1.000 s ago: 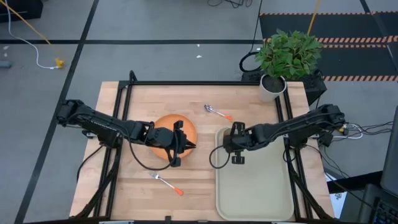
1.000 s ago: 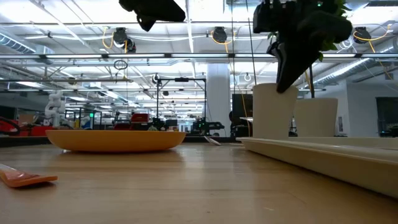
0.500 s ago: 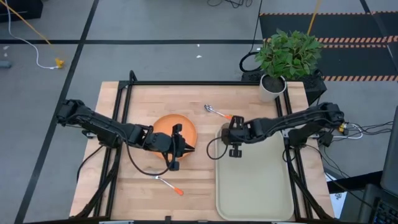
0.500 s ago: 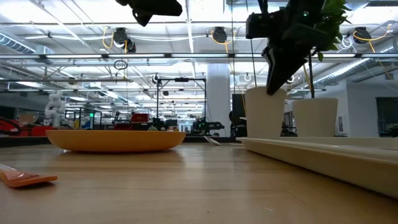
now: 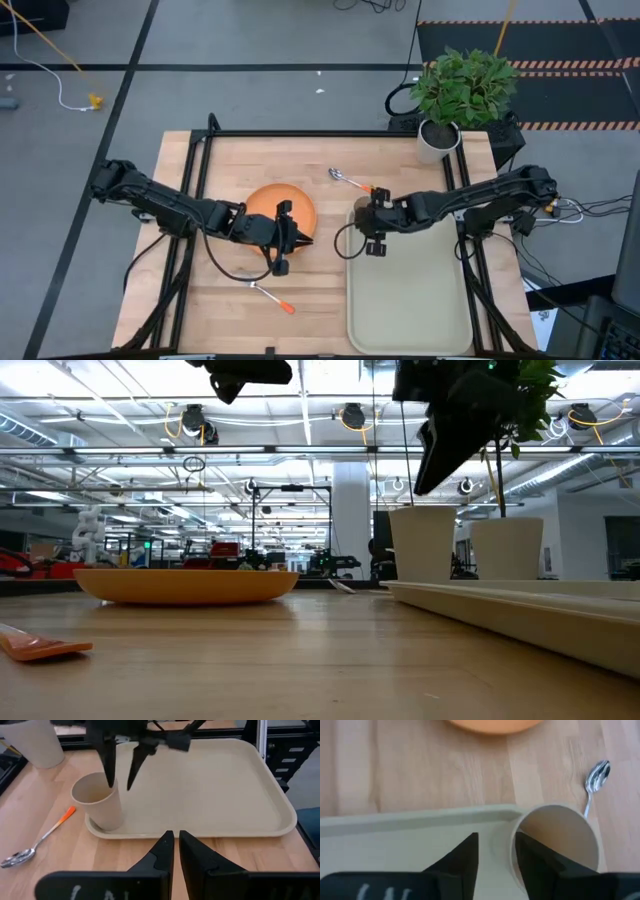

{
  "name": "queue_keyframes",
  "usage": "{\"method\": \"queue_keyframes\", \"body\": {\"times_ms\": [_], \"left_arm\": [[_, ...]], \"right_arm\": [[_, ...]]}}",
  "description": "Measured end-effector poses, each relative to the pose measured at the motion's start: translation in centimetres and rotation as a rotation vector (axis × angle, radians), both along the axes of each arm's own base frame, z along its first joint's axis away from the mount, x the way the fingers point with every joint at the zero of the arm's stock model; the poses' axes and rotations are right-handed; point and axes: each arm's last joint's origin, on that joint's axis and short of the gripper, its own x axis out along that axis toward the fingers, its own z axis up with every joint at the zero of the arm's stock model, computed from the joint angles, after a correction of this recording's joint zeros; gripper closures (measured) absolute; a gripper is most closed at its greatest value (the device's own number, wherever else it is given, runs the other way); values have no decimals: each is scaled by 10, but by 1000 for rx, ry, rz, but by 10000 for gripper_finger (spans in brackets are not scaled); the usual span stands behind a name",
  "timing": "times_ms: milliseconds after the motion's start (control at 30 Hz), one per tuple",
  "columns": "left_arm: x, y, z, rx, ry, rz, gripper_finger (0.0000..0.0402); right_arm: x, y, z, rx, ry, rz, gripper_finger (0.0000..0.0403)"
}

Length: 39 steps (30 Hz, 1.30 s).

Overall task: Pick and place plate/cup/fork/spoon on tray
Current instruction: Put the orange plate on the bottom left of the light brown cup

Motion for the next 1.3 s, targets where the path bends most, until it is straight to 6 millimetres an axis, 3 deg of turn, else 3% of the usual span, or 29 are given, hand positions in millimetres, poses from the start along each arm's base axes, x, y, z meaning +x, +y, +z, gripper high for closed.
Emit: {"method": "queue_keyframes", "body": {"times_ms": [233, 433, 667, 967, 1300], "left_arm": [[-1, -15, -7, 39, 19, 4, 353], [5, -27, -31, 105, 94, 56, 272], [5, -36, -70, 102, 294, 110, 211], [3, -36, -103, 145, 475, 173, 221], [6, -31, -126, 198, 579, 184, 258]], "right_arm": [[-23, 18, 31, 59, -132, 5, 257], [-47, 45, 51, 15, -247, 49, 257], [-65, 80, 52, -5, -279, 172, 257], [-80, 104, 45, 37, -277, 253, 257], [-84, 109, 45, 46, -282, 272, 257]]}}
